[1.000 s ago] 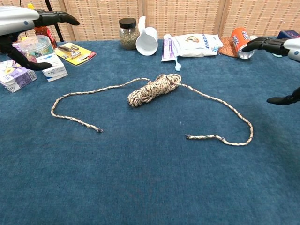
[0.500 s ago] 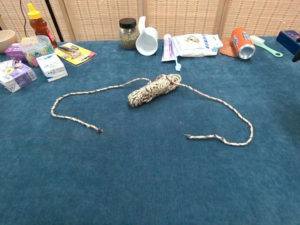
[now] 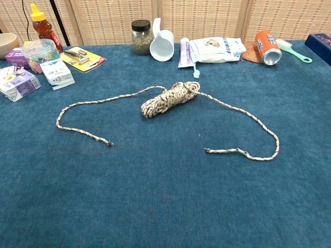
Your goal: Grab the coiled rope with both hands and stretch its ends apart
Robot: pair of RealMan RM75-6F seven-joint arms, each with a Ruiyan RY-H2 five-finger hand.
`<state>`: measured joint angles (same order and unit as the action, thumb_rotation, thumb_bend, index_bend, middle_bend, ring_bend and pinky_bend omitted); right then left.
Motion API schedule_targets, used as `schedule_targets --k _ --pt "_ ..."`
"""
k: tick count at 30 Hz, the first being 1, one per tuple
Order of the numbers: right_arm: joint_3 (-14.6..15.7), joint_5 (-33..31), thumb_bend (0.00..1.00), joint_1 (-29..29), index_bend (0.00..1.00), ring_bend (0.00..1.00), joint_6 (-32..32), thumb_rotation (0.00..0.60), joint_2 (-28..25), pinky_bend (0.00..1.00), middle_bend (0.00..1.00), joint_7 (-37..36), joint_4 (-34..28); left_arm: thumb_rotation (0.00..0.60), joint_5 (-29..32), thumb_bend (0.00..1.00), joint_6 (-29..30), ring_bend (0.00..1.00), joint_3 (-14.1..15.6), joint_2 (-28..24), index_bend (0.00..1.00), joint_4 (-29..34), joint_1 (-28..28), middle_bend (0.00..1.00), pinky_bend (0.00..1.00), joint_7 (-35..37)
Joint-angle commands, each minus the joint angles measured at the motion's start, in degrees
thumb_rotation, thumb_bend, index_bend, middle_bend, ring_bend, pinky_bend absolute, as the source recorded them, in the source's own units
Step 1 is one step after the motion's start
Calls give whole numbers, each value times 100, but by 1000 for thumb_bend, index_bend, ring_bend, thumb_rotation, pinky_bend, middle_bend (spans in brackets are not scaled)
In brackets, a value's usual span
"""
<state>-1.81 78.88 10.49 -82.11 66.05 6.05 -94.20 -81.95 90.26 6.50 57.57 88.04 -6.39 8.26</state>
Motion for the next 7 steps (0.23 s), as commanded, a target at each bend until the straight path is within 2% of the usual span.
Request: schedule_targets --k 1,3,7 --pt "51 38 291 -156 393 24 -136 600 -5 0 148 -62 -11 600 14 305 130 0 37 3 146 -32 215 0 0 -32" --pt "69 24 333 -261 409 27 -226 600 1 0 156 -97 20 600 28 304 199 0 28 9 157 6 329 0 0 -25" --pt "63 66 339 -375 386 28 -323 600 6 0 158 -173 42 600 3 304 247 0 -53 15 166 33 425 0 0 -49"
